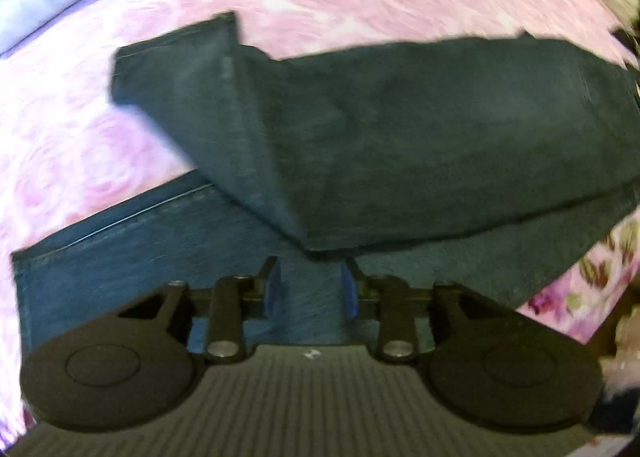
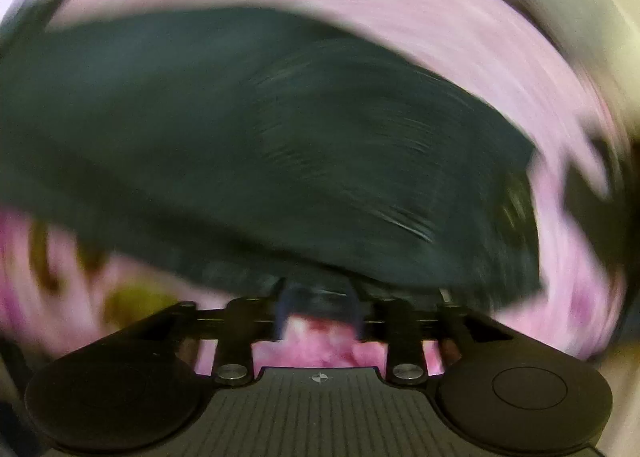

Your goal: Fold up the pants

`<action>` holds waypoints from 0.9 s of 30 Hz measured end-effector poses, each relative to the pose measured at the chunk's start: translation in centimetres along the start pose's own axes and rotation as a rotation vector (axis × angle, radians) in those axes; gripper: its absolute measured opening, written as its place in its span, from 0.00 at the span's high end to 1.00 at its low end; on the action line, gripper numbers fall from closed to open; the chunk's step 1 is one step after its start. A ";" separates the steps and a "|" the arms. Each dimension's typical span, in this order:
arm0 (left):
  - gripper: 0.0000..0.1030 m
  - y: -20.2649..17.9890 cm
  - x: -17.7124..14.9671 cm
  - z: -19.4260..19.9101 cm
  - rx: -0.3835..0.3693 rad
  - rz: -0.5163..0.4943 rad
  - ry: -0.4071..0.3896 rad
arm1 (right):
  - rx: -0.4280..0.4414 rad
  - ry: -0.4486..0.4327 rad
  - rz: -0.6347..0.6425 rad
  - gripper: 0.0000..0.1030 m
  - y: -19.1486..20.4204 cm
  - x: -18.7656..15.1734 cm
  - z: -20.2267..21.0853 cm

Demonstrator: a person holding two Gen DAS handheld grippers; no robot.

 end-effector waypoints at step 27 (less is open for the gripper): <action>0.49 0.6 19.4 -11.4 0.233 0.138 -0.165 | 0.135 -0.156 -1.091 0.63 -16.5 -4.6 -5.4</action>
Point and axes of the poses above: each gripper's, at about its wrist camera, not at the fingertips, and z roughly against the way its jaws point, y to its left, x to its top, the point moved 3 cm from there along -z, roughly the way its jaws point, and after that the axes turned 12 degrees about z, right-handed, at the moved point
